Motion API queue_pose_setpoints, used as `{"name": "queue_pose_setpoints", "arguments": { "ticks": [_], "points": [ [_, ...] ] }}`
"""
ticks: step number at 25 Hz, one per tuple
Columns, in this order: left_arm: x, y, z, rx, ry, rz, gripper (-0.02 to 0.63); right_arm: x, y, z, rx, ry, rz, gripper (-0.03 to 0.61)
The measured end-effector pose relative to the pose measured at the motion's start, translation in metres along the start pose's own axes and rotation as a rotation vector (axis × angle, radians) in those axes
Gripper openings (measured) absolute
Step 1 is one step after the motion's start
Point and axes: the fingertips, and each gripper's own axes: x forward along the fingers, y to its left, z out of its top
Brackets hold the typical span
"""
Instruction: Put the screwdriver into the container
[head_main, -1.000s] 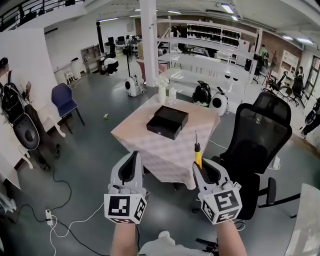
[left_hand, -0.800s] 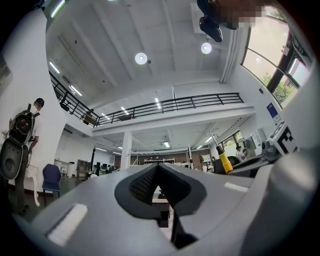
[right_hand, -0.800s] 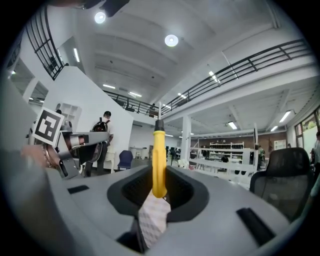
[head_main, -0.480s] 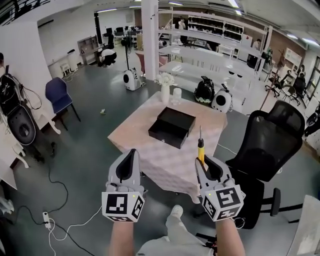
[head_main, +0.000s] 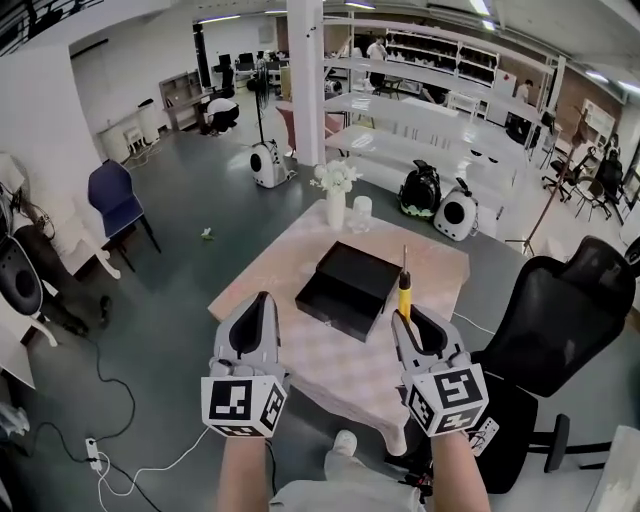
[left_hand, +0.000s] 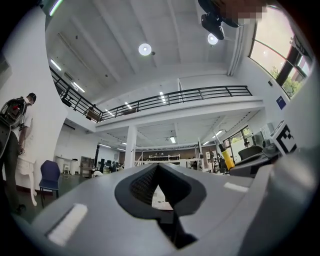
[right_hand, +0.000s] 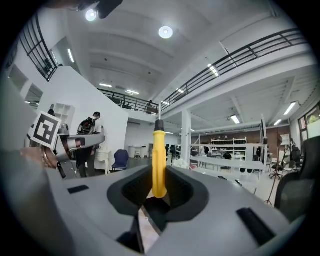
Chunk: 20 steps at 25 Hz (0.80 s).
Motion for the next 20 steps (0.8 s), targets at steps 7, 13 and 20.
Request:
{"name": "queue_pose_setpoints", "arguments": {
  "ticks": [7,13,20],
  "points": [
    [0.078,0.017,-0.018,0.007,0.018,0.015,0.008,0.070,-0.047,-0.003,0.013,0.015,0.013,0.078],
    [0.116,0.029,-0.052,-0.007,0.083,0.009,0.008,0.114,-0.064,-0.025,0.039,0.074,0.031,0.078],
    [0.143,0.039,-0.080,-0.017,0.146,-0.017,0.008,0.144,-0.064,-0.050,0.066,0.165,0.058,0.078]
  ]
}}
